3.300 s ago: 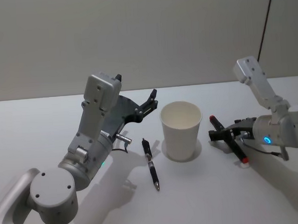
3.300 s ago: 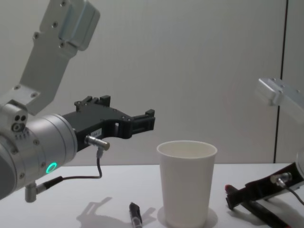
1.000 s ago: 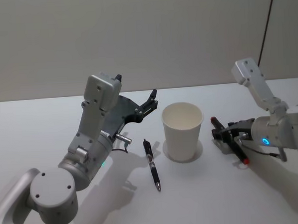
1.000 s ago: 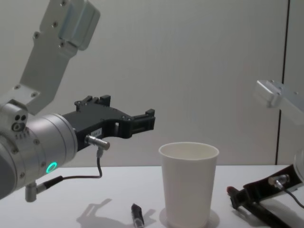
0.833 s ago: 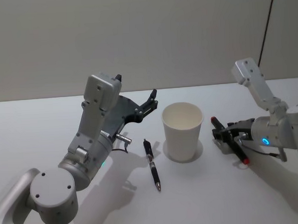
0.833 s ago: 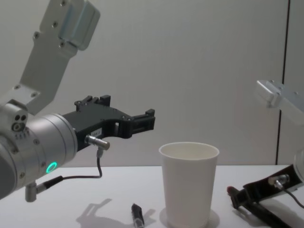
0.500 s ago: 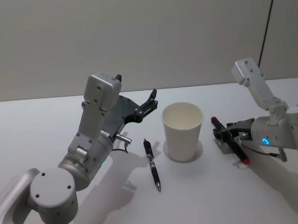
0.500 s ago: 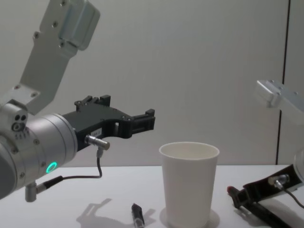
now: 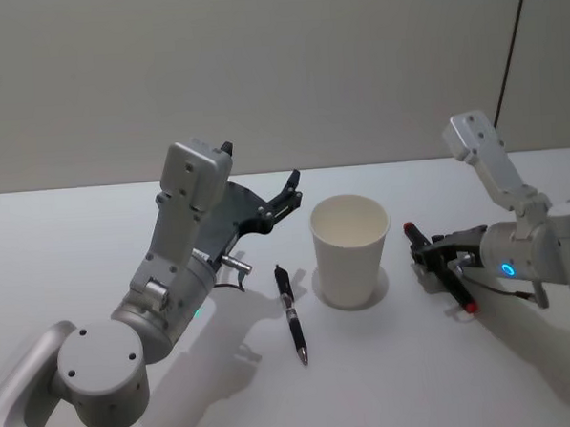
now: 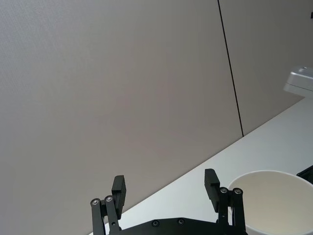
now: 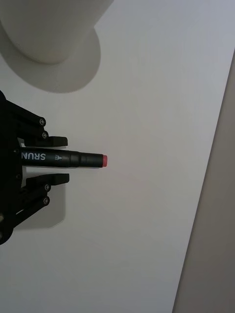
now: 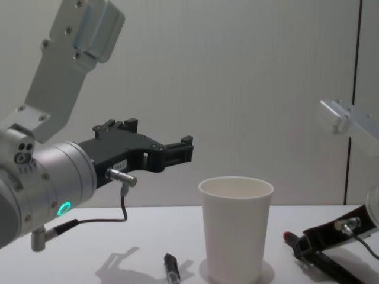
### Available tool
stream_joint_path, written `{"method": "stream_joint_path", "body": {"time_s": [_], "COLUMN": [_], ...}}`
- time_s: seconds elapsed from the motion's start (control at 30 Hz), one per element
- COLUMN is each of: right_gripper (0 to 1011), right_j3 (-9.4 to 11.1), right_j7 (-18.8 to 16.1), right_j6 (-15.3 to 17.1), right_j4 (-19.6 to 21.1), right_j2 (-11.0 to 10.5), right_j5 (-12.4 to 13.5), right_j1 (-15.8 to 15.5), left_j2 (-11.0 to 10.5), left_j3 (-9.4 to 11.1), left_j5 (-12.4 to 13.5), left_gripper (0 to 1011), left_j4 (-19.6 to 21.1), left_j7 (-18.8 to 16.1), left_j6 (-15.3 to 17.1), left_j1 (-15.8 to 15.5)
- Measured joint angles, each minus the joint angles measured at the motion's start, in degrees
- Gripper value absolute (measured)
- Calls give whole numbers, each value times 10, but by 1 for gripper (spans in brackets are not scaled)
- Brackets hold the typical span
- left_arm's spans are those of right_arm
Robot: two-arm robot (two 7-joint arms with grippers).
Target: Place the pen into the pen holder.
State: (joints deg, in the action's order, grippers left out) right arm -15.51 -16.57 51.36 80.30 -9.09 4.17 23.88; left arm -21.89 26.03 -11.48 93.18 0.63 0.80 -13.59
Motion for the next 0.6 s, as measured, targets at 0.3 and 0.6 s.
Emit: {"method": "stream_joint_path", "body": {"time_s": [0.3,0.6], "right_gripper": [271,205], "right_j3": [0,0], "right_j7": [0,0], "right_j6": [0,0], "right_j4": [0,0], "right_j2": [0,0], "right_j5": [0,0], "right_j1": [0,0], "left_j2": [0,0], "left_j3": [0,0], "left_j5": [0,0], "left_gripper": [1001,1001], "left_j4": [0,0], "left_j7": [0,0], "left_j6": [0,0], "left_j1": [0,0]}}
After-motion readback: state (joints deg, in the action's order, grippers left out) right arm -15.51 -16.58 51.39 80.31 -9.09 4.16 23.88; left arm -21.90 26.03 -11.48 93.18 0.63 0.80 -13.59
